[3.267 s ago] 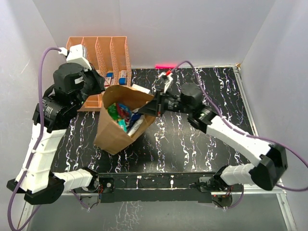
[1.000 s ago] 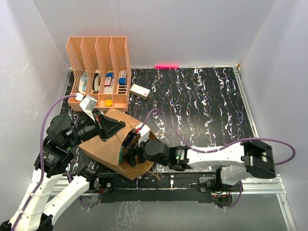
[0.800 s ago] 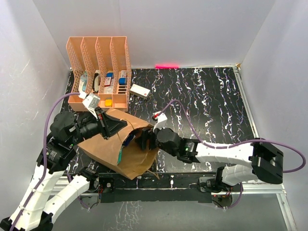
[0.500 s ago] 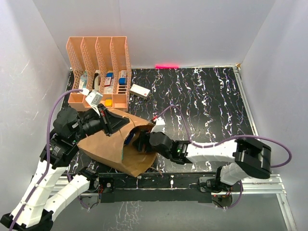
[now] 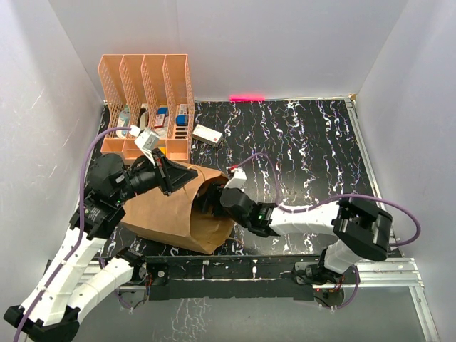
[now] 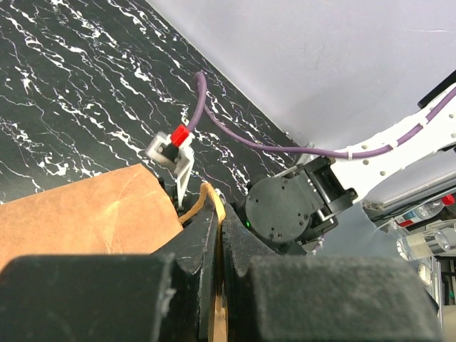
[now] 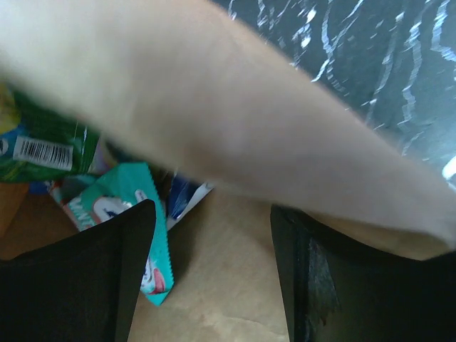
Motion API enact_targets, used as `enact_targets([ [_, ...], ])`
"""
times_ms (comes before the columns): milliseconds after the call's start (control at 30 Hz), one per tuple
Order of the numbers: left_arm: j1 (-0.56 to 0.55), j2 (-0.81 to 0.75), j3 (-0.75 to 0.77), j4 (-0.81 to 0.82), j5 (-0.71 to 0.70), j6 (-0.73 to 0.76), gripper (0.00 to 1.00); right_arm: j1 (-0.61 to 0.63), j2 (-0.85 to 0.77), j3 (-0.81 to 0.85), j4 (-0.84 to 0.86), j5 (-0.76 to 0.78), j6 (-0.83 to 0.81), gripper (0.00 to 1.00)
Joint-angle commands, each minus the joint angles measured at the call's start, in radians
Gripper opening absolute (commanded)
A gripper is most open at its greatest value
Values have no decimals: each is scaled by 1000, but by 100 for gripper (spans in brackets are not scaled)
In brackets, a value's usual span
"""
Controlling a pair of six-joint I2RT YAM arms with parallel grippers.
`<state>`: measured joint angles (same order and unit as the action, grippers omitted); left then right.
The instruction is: Take the snacks out of the paper bag
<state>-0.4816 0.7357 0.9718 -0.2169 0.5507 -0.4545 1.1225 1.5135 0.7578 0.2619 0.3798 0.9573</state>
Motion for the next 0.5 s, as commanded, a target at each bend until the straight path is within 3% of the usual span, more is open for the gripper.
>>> enact_targets([
  [0,-3,-24,-11,43,17,-3,0,67,50,46,147,23,35,70],
  [267,-3,-44,-8,9,9,10,0,93,187,89,192,188,186,70],
  [467,-3,-73,-5,-34,-7,22,0,89,286,158,222,219,212,67],
])
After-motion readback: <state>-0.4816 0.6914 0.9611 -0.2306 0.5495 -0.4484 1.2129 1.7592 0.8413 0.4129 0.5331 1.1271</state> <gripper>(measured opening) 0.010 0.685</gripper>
